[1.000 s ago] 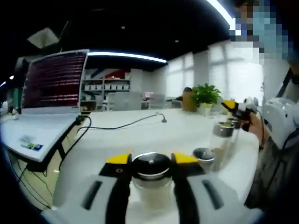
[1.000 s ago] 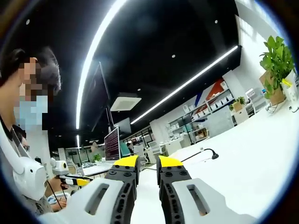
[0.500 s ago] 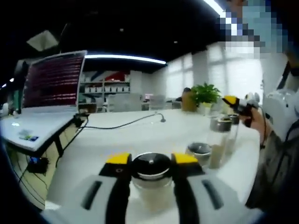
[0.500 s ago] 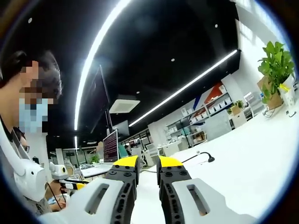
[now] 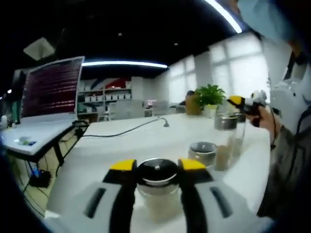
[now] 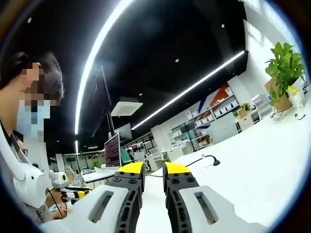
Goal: Rotate the seasoning bottle until the label or dispensing opening points toward the visible target arrow and the bottle remains upright within the marked orientation range
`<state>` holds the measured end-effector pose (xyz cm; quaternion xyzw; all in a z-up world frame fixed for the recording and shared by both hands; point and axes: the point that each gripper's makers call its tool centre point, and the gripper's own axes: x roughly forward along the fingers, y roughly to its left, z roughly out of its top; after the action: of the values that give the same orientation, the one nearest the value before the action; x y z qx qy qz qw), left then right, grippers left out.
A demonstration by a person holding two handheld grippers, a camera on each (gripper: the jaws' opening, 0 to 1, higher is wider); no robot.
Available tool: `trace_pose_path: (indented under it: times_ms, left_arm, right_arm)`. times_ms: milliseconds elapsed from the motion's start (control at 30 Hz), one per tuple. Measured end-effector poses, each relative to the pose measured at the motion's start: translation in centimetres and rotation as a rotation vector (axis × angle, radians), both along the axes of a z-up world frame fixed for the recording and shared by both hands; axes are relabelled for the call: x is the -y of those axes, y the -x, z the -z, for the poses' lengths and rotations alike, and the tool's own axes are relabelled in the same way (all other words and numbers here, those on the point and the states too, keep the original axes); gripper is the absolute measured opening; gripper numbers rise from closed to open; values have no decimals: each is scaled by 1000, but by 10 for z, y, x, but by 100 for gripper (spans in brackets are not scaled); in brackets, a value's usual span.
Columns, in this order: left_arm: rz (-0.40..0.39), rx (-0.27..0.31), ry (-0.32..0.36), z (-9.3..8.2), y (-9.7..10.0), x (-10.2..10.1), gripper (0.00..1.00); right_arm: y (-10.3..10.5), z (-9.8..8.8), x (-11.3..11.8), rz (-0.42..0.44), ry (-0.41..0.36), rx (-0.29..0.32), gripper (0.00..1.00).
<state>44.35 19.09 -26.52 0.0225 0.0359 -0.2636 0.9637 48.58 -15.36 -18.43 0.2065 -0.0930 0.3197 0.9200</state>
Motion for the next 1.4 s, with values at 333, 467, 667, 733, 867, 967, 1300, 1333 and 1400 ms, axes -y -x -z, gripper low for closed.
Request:
trace_pose_path:
  times_ms: [333, 467, 667, 733, 867, 967, 1300, 1333, 1400]
  left_arm:
    - [3, 153, -23, -24, 4, 2, 73]
    - [-94, 144, 59, -39, 6, -18, 55]
    - [-173, 107, 49, -21, -2, -21, 55]
    - [-177, 109, 39, -17, -4, -20, 47]
    - [-154, 72, -26, -6, -5, -18, 58]
    - [-132, 65, -13, -7, -3, -16, 42]
    - [-76, 52, 11, -6, 2, -6, 33]
    - [-67, 50, 12, -7, 2, -5, 33]
    - [-37, 40, 9, -7, 3, -5, 33]
  right_arm:
    - [-3, -7, -5, -24, -11, 20, 13]
    - [-5, -3, -2, -23, -11, 10, 13]
    - [-5, -2, 2, -18, -22, 6, 13]
    - [-4, -2, 2, -18, -21, 5, 13]
    - [-5, 1, 3, -14, -13, -6, 13]
    - [-5, -1, 4, -9, -18, -3, 13]
    - [-7, -9, 21, 53, 2, 17, 13]
    - [-7, -10, 22, 56, 3, 20, 13]
    - [-6, -12, 23, 60, 7, 28, 13]
